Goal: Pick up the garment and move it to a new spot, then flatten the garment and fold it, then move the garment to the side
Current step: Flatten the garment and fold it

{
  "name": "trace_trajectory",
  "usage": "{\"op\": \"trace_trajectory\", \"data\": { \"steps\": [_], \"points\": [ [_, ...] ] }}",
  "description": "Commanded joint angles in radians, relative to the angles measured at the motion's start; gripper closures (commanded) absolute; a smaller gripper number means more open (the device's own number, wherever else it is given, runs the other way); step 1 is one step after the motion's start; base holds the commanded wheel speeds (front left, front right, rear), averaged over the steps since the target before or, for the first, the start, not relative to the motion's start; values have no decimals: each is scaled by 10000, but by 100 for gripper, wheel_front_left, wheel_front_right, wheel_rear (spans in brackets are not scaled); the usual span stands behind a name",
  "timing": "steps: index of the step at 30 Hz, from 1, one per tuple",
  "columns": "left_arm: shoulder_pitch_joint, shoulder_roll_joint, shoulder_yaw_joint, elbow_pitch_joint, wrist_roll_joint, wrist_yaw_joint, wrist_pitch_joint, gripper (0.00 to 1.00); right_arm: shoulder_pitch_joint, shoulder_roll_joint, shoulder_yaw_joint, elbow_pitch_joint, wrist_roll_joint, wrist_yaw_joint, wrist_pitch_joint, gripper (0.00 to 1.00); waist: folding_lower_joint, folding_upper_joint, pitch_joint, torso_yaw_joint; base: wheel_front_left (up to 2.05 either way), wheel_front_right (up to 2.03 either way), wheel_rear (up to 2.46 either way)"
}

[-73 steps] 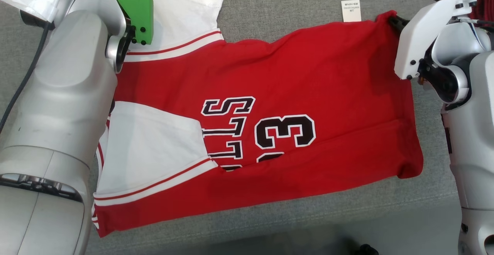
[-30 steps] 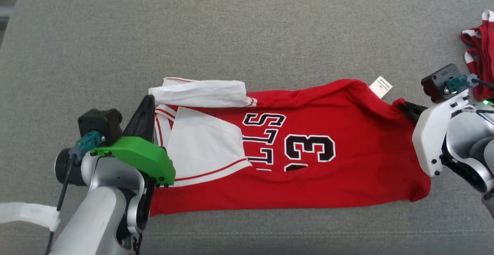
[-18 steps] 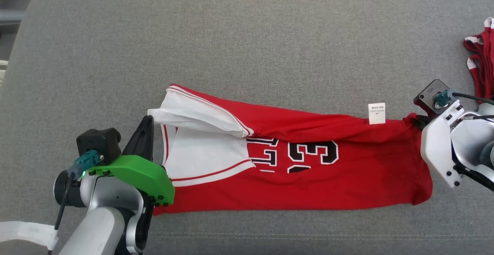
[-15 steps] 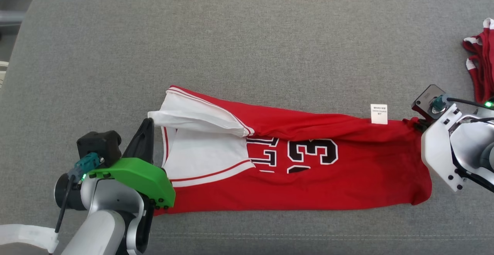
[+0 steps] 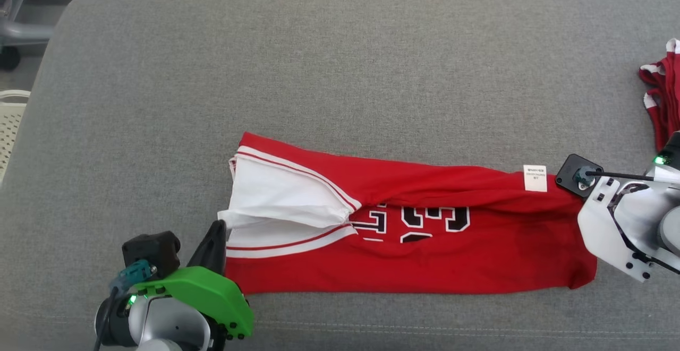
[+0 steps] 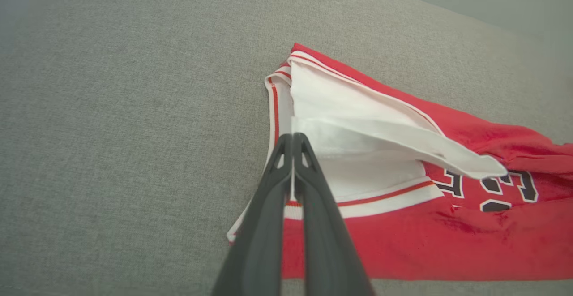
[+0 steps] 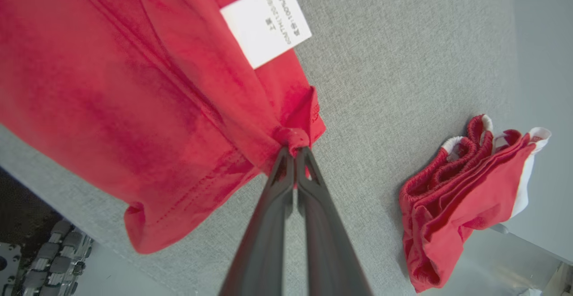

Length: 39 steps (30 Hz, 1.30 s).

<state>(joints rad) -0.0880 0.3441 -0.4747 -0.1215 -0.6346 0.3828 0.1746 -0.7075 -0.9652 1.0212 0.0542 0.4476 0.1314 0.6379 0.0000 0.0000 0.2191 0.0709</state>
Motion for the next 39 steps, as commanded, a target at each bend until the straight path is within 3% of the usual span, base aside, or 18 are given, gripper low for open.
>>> {"op": "trace_trajectory", "data": {
  "steps": [1, 2, 9, 19, 20, 21, 22, 33, 39],
  "points": [
    [211, -1, -27, -21, -87, 40, -11, 100, -257, -108, 298, 144, -19, -16, -82, 72, 0, 0, -134, 103, 0, 0, 0],
    [281, -15, -53, -12, -107, 53, -4, 100, -373, -119, 405, 323, 1, -17, -48, 0, 0, 0, -177, 122, 0, 0, 0],
    [572, -140, -243, 162, -232, 22, 45, 100, -707, 106, 439, 836, 366, -17, -262, 0, 0, 0, -475, 192, 0, 0, 0],
    [885, -108, -481, 788, -156, 36, 13, 100, 559, 1171, -1949, 1267, 432, -17, -1613, 0, 0, 0, -868, 100, 0, 0, 0],
    [916, -70, -552, 887, -113, 19, 61, 82, 795, 1361, -2258, 1299, 428, -16, -1792, 0, 0, 0, -911, 85, 0, 0, 0],
    [966, -63, -570, 980, -112, 17, 46, 37, 1007, 1588, -2709, 1391, 380, -16, -1982, 0, 0, 0, -948, 67, 0, 0, 0],
    [976, -25, -584, 1087, -55, 51, 6, 0, 1255, 1784, -3000, 1417, 286, -16, -2135, 0, 0, 0, -992, 51, 0, 0, 0],
    [1260, 158, -498, 1604, 20, 63, -439, 0, 4036, 4585, -6706, 1398, -273, -16, -3837, 0, 0, 0, -1596, -76, 0, 0, 0],
    [1370, 282, -62, 1558, 197, 160, -1492, 0, 5171, 6186, -8272, 1245, -686, -14, -4740, 0, 0, 0, -2054, -98, 0, 0, 0]
  ]
}}
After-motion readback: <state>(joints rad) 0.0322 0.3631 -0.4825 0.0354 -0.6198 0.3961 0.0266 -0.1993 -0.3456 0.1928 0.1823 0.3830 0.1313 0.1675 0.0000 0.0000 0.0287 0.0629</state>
